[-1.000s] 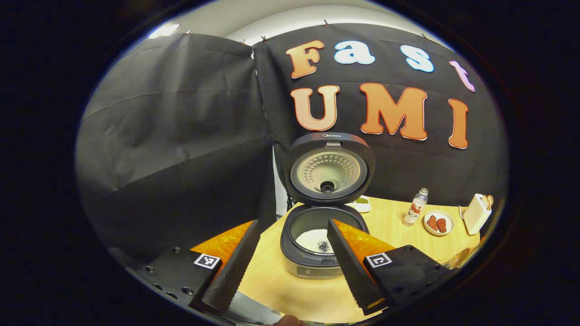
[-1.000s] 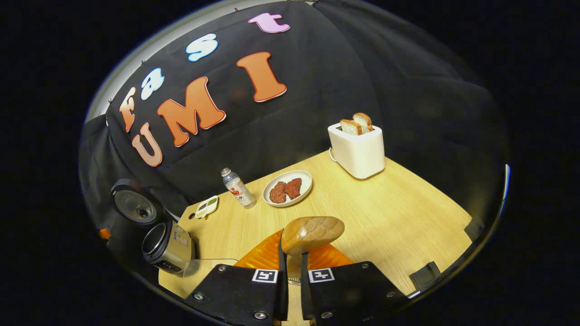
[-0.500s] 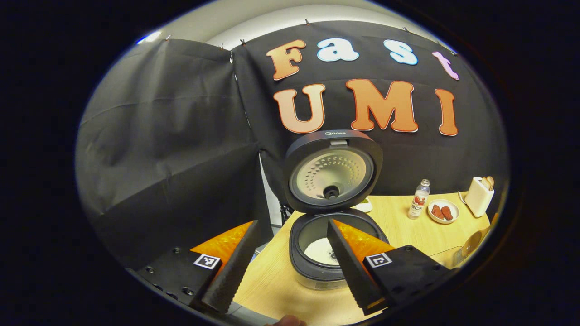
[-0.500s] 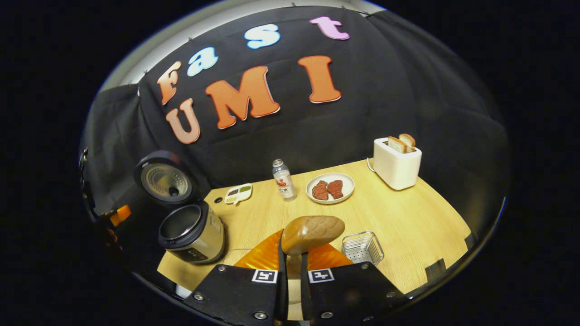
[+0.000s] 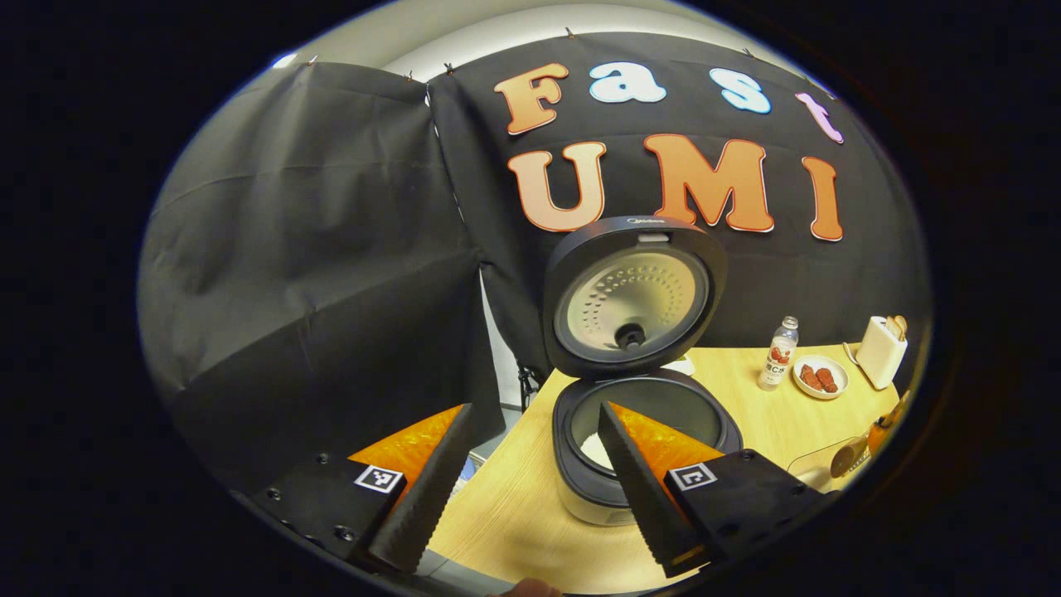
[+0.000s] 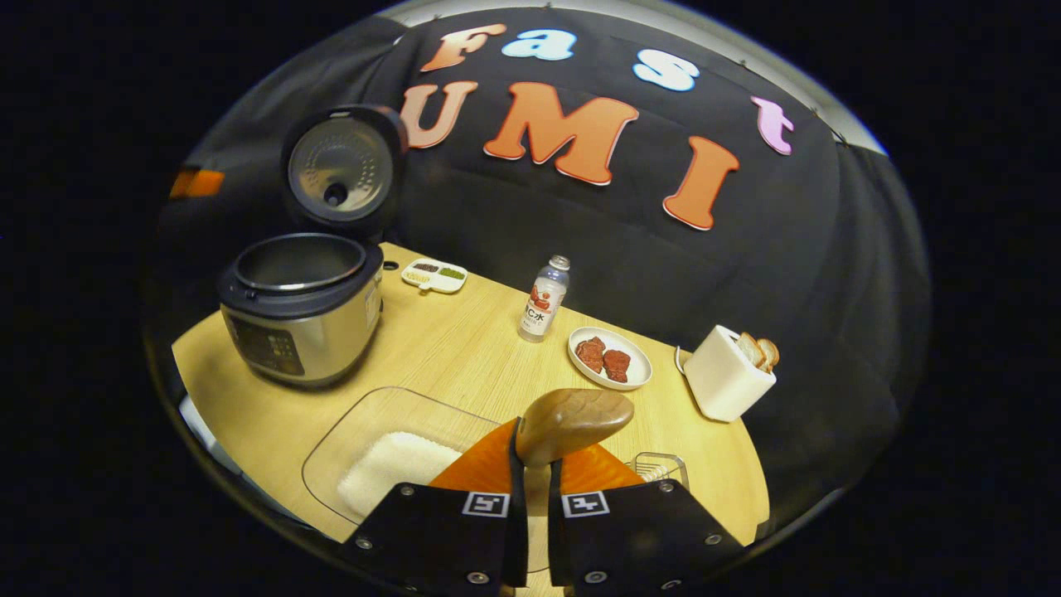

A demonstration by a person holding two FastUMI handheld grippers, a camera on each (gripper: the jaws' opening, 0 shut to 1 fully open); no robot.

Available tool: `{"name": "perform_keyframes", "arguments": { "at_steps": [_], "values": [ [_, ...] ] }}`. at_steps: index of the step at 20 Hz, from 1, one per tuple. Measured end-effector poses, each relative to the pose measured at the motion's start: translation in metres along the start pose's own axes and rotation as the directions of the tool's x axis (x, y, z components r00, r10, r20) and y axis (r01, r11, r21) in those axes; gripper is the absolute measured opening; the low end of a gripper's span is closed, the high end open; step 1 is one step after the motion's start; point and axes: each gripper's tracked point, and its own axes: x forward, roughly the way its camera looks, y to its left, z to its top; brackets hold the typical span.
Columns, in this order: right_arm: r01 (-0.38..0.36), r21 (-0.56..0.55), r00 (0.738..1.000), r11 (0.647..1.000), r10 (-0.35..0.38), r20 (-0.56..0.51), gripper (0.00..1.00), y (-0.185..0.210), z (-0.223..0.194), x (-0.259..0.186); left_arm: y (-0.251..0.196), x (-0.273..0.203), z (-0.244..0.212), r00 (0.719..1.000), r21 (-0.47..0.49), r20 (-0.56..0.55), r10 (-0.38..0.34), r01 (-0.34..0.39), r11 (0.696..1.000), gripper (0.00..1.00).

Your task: Close the left gripper, press the button to open the rice cooker; take a wooden spoon from the chopstick holder with the right hand, scoop a spoonful of rice and pour it into the rice cooker, then put the wooden spoon back into the chopstick holder.

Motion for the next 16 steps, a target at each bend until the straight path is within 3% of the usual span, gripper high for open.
{"name": "perform_keyframes", "arguments": {
  "at_steps": [2, 9, 12, 16],
  "values": [
    [-0.007, -0.016, 0.999, 1.000, 0.007, -0.037, 0.09, 0.013, -0.024, 0.005, 0.004, 0.003, -0.004, 1.000, 0.002, -0.012, 0.009, -0.009, 1.000, 1.00],
    [-0.063, 0.003, 0.998, 0.998, 0.063, -0.014, 0.09, 0.067, -0.029, 0.007, 0.006, 0.009, -0.001, 1.000, 0.054, -0.015, 0.008, -0.008, 0.998, 0.96],
    [-0.111, 0.185, 0.993, 0.976, 0.116, -0.018, 0.09, 0.076, -0.013, 0.008, 0.007, 0.008, -0.004, 1.000, 0.060, -0.016, -0.002, 0.003, 0.998, 0.96],
    [-0.132, 0.494, 0.981, 0.859, 0.184, -0.059, 0.09, 0.066, -0.014, 0.017, 0.011, 0.009, -0.010, 1.000, 0.043, -0.026, 0.004, -0.002, 0.999, 1.00]
  ]
}}
